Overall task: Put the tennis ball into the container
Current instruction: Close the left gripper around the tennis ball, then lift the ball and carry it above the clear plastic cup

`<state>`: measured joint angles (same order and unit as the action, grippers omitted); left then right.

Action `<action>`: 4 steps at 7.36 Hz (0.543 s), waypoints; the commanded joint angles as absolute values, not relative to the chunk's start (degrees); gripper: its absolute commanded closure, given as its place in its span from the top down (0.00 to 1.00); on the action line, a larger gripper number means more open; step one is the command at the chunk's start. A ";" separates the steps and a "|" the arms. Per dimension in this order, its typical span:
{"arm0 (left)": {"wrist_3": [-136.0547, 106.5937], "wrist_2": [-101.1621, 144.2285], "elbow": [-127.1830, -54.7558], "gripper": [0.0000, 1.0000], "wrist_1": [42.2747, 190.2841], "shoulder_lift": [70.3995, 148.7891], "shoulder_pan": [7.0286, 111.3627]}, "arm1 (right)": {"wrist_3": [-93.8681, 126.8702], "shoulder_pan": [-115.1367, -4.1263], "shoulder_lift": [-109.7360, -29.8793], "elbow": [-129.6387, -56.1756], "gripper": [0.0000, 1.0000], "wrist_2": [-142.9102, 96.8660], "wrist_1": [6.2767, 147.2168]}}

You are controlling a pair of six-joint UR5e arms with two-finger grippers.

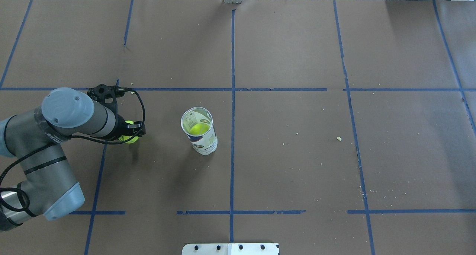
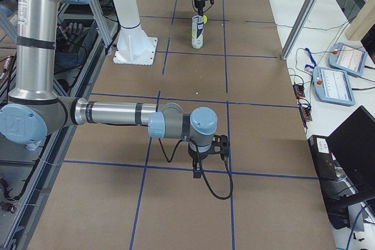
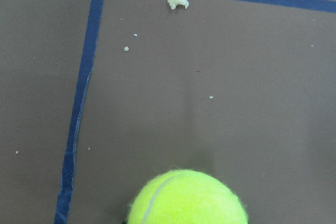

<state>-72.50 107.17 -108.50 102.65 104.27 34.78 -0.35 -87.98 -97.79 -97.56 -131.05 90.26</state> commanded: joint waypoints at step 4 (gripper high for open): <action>-73.12 113.11 -123.83 0.00 65.80 124.05 45.09 | -0.35 -87.98 -97.82 -97.56 1.00 -131.04 90.26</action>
<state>-72.55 112.36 -121.80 74.81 117.60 44.45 -0.35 -87.98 -97.82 -97.56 -131.04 90.26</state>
